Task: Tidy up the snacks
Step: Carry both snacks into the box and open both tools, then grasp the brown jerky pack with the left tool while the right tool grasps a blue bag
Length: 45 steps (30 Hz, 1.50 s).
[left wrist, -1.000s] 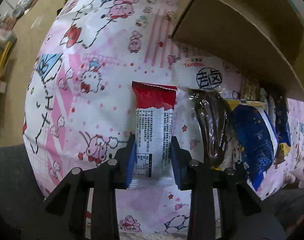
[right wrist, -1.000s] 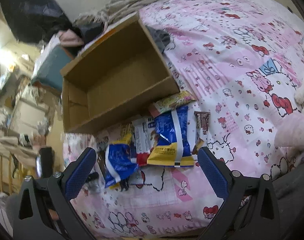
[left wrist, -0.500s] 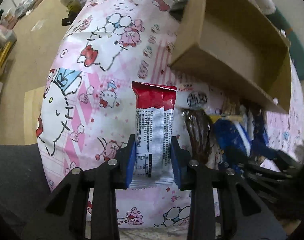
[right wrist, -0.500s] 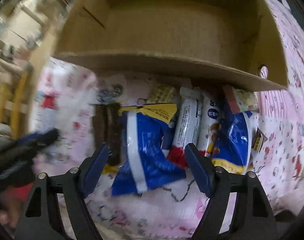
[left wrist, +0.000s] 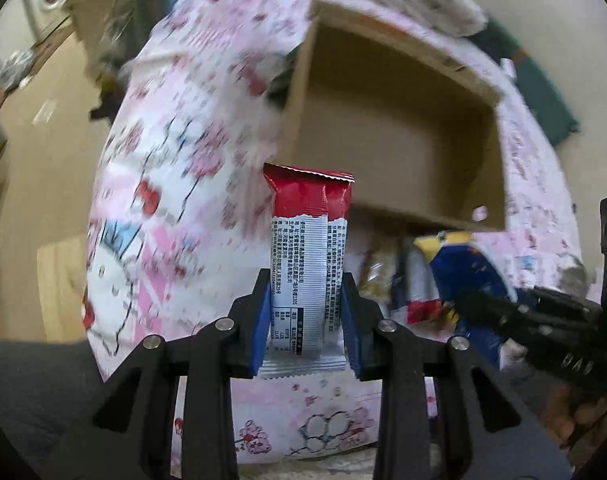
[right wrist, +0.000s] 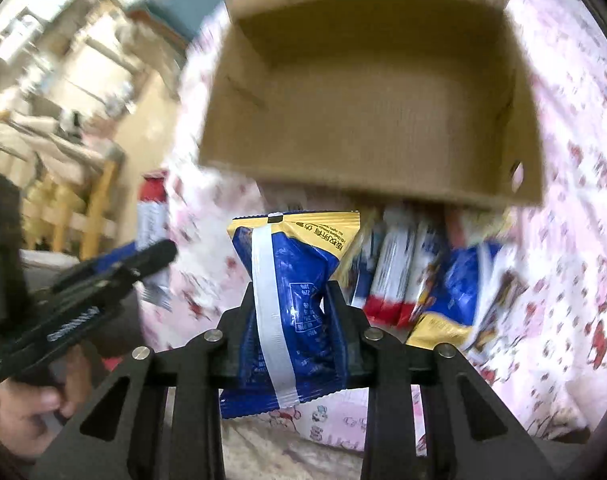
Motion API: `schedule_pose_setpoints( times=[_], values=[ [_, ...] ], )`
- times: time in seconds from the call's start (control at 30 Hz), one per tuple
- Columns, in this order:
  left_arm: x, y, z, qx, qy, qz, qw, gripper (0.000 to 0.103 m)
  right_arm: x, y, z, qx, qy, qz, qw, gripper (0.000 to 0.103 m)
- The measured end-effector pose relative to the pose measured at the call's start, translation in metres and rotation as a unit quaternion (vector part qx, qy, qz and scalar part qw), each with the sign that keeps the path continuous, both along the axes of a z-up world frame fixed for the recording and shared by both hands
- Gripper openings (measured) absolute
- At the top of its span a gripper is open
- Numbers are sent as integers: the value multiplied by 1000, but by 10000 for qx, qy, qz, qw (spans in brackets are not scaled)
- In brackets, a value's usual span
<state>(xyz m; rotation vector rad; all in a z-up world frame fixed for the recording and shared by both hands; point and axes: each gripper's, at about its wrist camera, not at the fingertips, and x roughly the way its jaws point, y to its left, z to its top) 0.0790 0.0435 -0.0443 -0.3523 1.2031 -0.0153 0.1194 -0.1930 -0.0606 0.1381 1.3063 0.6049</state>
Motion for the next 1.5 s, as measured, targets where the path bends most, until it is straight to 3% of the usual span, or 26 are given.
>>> schedule_pose_setpoints(
  times=[0.2, 0.47, 0.67, 1.03, 1.1, 1.13, 1.17, 1.2, 1.27, 1.5],
  values=[
    [53, -8, 15, -223, 10, -60, 9997, 28, 37, -27, 22, 314, -514, -422, 9973, 33],
    [118, -28, 4, 92, -17, -237, 9997, 28, 92, -21, 6, 332, -835, -773, 9929, 33],
    [142, -44, -9, 487, 94, -487, 9976, 28, 115, -33, -17, 396, -592, -1142, 9909, 33],
    [154, -54, -25, 540, 250, -469, 9971, 29, 129, -33, -22, 513, -547, -1161, 9904, 37],
    [154, -54, -22, 558, 187, -455, 9972, 36, 128, -32, -21, 494, -561, -1175, 9903, 43],
    [154, -53, -21, 547, 153, -427, 9975, 41, 127, -33, -20, 517, -560, -1175, 9901, 52],
    [154, -52, -19, 523, 131, -396, 9978, 54, 126, -33, -18, 562, -569, -1187, 9897, 63],
    [152, -50, -17, 469, 94, -354, 9982, 68, 124, -34, -16, 557, -598, -1209, 9893, 68],
    [149, -48, -14, 461, 52, -279, 9985, 84, 120, -36, -10, 511, -706, -1229, 9886, 73],
    [126, -33, 0, 285, -120, -89, 9995, 85, 99, -48, 9, 535, -774, -1307, 9870, 73]
  ],
)
